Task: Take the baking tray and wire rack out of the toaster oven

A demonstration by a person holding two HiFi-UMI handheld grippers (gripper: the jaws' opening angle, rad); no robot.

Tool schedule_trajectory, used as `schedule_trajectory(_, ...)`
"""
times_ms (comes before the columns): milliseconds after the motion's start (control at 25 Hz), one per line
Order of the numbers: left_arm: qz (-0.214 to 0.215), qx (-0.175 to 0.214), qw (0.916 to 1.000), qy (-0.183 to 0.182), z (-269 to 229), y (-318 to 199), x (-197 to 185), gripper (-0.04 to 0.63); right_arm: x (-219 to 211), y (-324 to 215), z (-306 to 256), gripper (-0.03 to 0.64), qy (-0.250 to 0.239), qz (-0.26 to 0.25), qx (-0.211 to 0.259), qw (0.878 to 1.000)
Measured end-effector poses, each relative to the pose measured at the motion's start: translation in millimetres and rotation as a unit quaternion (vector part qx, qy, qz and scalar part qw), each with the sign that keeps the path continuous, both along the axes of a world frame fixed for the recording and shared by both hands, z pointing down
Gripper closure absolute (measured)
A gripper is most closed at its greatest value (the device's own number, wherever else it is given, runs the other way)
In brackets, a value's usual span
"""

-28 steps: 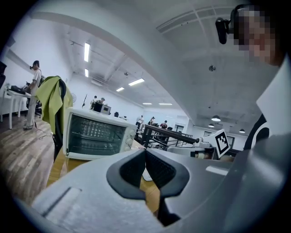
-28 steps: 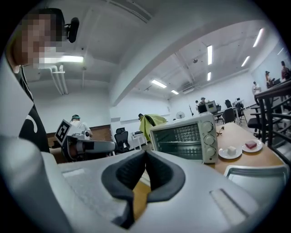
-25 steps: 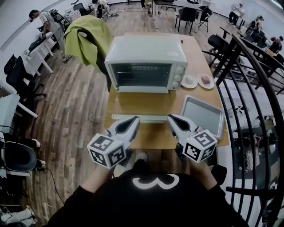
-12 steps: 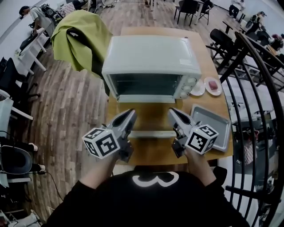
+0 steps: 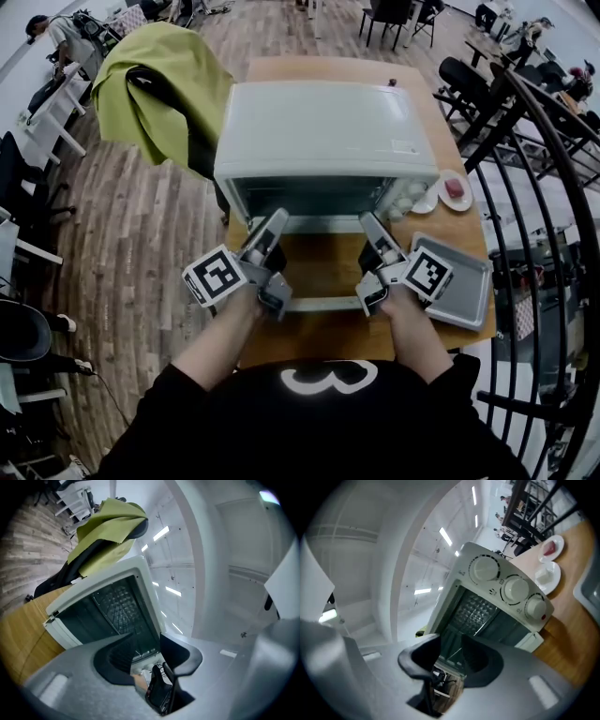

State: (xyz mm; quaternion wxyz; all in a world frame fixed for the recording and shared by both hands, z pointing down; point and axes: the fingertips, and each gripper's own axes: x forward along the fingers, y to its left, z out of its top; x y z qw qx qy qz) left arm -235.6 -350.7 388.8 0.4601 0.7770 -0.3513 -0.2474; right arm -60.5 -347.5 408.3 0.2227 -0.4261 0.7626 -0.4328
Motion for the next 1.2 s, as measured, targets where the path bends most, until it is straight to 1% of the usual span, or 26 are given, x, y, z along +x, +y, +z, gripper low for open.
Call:
schedule_trajectory(80,-0.010,-0.017,0.9997,0.014,12,-16,-2,0.440,0,-14,7,0.485,-0.039,0.019,-0.012,0.999)
schedule_trajectory(200,-0.024,-0.039,0.9984,0.033,30,-36,-4,0.440,-4,-38,17,0.483,-0.070,0.028,-0.010,0.997)
schedule_trajectory(360,-0.043,-0.068,0.9958,0.045,52,-58,-8,0.440,2,-63,46,0.483,-0.092,0.057,-0.051,0.993)
schedule_trajectory(480,-0.075,-0.080,0.9929,0.045,64,-73,-19,0.440,9,-76,59,0.483,-0.102,0.081,-0.067,0.989)
schedule_trajectory(560,-0.097,-0.082,0.9910,0.040,70,-82,-26,0.440,13,-85,65,0.483,-0.112,0.096,-0.069,0.987)
schedule_trajectory(680,-0.117,-0.075,0.9892,0.045,73,-94,-31,0.440,15,-97,68,0.483,-0.128,0.105,-0.067,0.984)
schedule_trajectory(840,-0.130,-0.078,0.9876,0.043,78,-106,-34,0.442,11,-111,70,0.483,-0.135,0.107,-0.065,0.983)
schedule_trajectory(960,-0.132,-0.082,0.9869,0.041,82,-113,-35,0.448,10,-120,72,0.485,-0.150,0.112,-0.068,0.980)
schedule_trajectory(1040,-0.132,-0.081,0.9872,0.040,83,-116,-34,0.455,7,-124,72,0.488,-0.151,0.110,-0.066,0.980)
schedule_trajectory(1120,-0.130,-0.078,0.9879,0.035,83,-119,-33,0.475,6,-126,71,0.528,-0.147,0.108,-0.063,0.981)
schedule_trajectory(1200,-0.130,-0.075,0.9882,0.032,83,-120,-32,0.485,7,-128,70,0.546,-0.147,0.109,-0.062,0.981)
